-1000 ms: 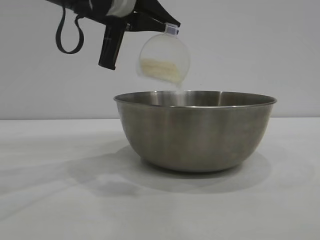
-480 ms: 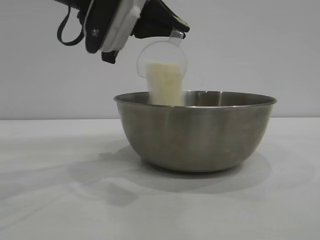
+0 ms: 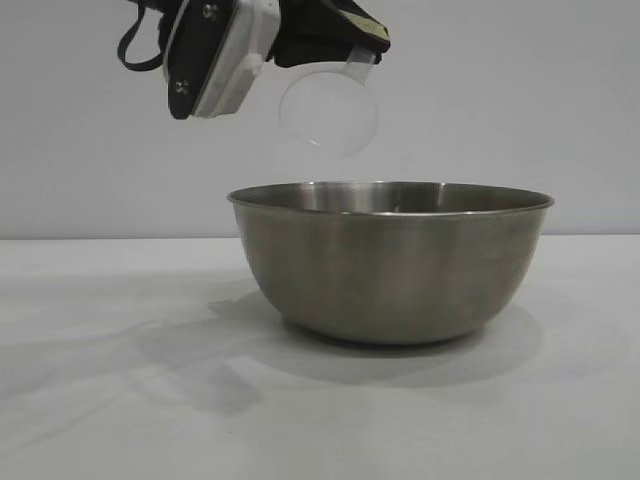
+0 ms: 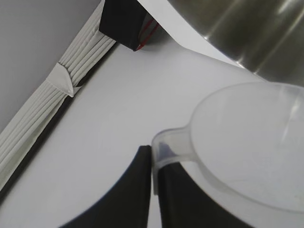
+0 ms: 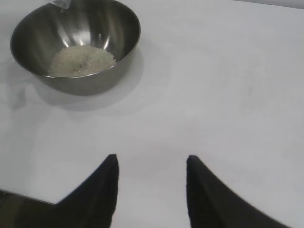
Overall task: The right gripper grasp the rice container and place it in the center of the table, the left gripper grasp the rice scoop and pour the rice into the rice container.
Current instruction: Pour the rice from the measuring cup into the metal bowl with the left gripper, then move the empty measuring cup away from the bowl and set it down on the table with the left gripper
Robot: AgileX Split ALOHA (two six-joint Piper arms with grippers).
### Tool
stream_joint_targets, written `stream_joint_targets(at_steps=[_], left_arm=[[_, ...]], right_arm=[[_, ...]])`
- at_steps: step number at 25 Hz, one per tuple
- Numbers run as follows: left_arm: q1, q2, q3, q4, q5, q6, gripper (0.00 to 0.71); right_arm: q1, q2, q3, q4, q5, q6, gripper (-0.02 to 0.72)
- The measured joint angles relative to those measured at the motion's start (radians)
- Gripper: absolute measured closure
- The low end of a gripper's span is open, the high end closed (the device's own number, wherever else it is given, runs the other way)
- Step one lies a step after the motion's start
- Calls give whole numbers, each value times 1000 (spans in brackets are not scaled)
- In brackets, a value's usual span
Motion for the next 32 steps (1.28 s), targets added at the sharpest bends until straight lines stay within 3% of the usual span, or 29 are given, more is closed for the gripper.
stream_joint_targets(at_steps=[3, 7, 10, 16, 20, 27, 32], left_arm=[[0, 0, 0, -267, -22, -354, 710], [0, 0, 0, -604, -25, -651, 710], [18, 0, 0, -739, -17, -799, 710], [159, 0, 84, -770, -18, -968, 710], [238, 0, 210, -705, -61, -992, 710], [307, 39, 345, -690, -186, -1014, 710], [311, 136, 361, -639, -220, -1037, 710]], right_arm=[[0, 0, 0, 0, 0, 0, 380], [0, 0, 0, 0, 0, 0, 380], [0, 0, 0, 0, 0, 0, 380], [0, 0, 0, 0, 0, 0, 380], [0, 0, 0, 0, 0, 0, 380], [0, 0, 0, 0, 0, 0, 380], [0, 0, 0, 0, 0, 0, 380]])
